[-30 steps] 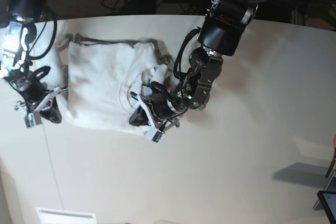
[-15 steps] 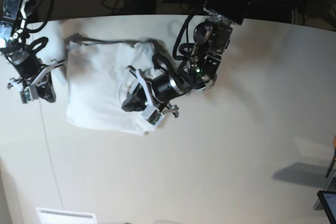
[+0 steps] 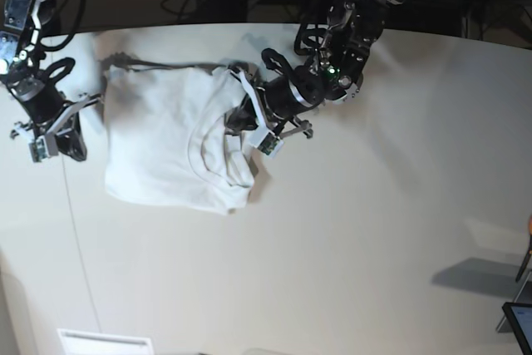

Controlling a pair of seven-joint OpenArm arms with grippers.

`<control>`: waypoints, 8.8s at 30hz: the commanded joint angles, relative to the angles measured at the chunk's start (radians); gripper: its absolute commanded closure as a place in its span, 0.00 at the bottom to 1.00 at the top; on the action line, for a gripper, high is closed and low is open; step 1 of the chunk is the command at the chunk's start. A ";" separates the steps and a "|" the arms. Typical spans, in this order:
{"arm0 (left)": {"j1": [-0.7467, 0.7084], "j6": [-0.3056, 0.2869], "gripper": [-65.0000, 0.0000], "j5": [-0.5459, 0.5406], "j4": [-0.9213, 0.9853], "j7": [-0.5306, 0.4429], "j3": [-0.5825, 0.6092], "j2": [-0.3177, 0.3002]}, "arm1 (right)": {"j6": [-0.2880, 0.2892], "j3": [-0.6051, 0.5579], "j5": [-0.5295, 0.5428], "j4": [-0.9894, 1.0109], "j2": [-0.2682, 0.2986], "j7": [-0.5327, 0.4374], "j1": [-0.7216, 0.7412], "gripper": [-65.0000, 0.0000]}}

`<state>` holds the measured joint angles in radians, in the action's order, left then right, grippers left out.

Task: Fold the T-shirt properly
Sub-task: 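Pull the bundle's corner with the right gripper to square the fold, then drag the folded bundle with the left gripper, rotating it on the table, then release the left gripper and lift it away from the bundle, then grasp the bundle's corner with the right gripper, then lift and pull the bundle corner with the right gripper to reposition it, then release the right gripper and move the left gripper onto the bundle's edge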

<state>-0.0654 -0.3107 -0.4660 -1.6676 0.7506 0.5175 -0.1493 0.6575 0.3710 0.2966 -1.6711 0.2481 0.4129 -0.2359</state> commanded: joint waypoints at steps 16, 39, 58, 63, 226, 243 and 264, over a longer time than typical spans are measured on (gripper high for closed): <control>0.261 0.000 1.00 -0.007 0.324 -0.050 0.007 0.095 | 0.002 0.044 0.017 -0.024 -0.022 -0.026 -0.052 1.00; 0.737 0.000 1.00 -0.009 1.061 -0.560 0.000 0.306 | 0.005 -0.092 0.016 -0.027 -0.120 0.027 -0.168 1.00; 0.238 0.120 1.00 -0.012 0.120 -0.177 -0.141 0.113 | -0.035 0.089 0.014 0.105 0.018 0.037 0.025 1.00; 0.121 0.118 1.00 -0.009 0.031 -0.125 -0.165 0.104 | -0.035 0.082 0.014 0.230 0.067 0.034 0.139 1.00; -0.162 0.118 1.00 -0.009 0.085 -0.280 -0.478 -0.014 | -0.178 -0.623 0.016 0.444 -0.102 0.350 0.771 1.00; -0.165 0.118 1.00 -0.009 0.090 -0.280 -0.478 -0.014 | -0.204 -0.623 0.016 0.619 -0.099 0.105 0.786 1.00; -0.141 0.117 1.00 -0.009 0.090 -0.280 -0.455 -0.017 | -0.348 -0.623 0.014 0.625 0.007 -0.016 0.797 0.47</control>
<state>-0.2119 -0.1898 -0.4759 -1.5692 0.4671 0.0582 -0.1589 0.3122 -0.2619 0.3058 -1.0157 0.2470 0.4305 0.5217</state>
